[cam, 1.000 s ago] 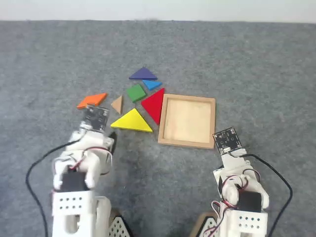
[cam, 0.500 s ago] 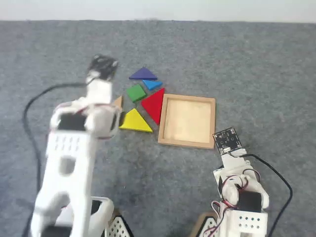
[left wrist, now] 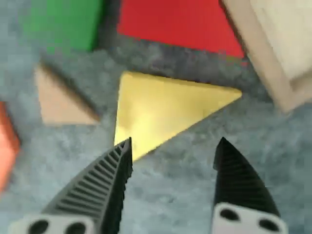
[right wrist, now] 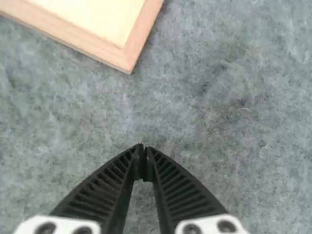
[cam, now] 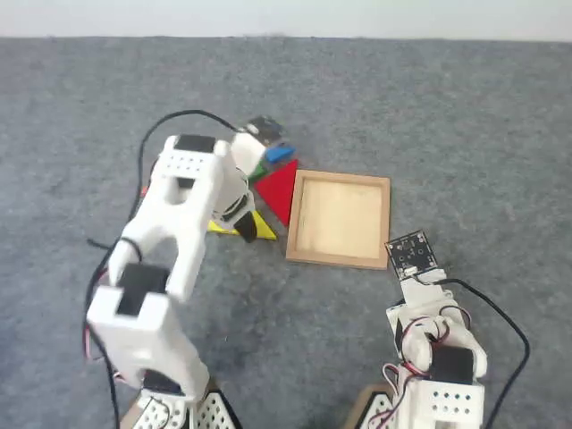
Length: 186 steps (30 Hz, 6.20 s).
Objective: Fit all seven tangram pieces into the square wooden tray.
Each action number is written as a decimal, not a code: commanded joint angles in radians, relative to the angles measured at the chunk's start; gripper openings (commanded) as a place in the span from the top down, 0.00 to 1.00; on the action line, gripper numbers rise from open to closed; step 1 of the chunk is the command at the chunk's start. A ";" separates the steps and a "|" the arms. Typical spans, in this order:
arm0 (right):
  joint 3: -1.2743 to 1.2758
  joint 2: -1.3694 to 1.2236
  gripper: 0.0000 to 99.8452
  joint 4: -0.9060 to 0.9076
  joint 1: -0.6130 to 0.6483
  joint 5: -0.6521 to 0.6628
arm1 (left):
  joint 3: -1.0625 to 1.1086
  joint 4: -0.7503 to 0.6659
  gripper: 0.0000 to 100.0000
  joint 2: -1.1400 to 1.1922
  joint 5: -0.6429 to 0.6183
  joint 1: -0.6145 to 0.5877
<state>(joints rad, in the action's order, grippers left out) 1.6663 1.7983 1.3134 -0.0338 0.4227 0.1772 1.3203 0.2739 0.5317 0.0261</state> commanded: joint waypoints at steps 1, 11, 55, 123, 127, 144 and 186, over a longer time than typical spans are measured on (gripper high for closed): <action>0.017 0.015 0.99 0.002 0.002 0.008 | -0.239 0.083 0.74 0.121 0.249 -0.028; 0.017 0.015 0.99 0.002 0.004 0.008 | -0.492 0.215 0.74 0.281 0.559 -0.008; 0.017 0.015 0.99 0.002 0.004 0.008 | -0.714 0.253 0.75 0.589 0.644 0.020; 0.017 0.015 0.99 0.002 0.004 0.008 | -0.559 0.290 0.78 0.529 -0.516 -0.078; 0.017 0.015 0.99 0.002 0.004 0.008 | -0.338 0.144 0.79 0.302 -0.453 -0.068; 0.017 0.015 0.99 0.002 0.004 0.008 | 0.208 -0.006 0.70 -0.376 0.060 -0.031; 0.017 0.015 0.99 0.002 0.004 0.008 | -0.101 -0.135 0.68 0.130 0.718 -0.110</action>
<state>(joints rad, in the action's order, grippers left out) 1.6663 1.7983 1.3134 -0.0338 0.4227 0.1542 1.1991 0.4150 1.2421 -0.0690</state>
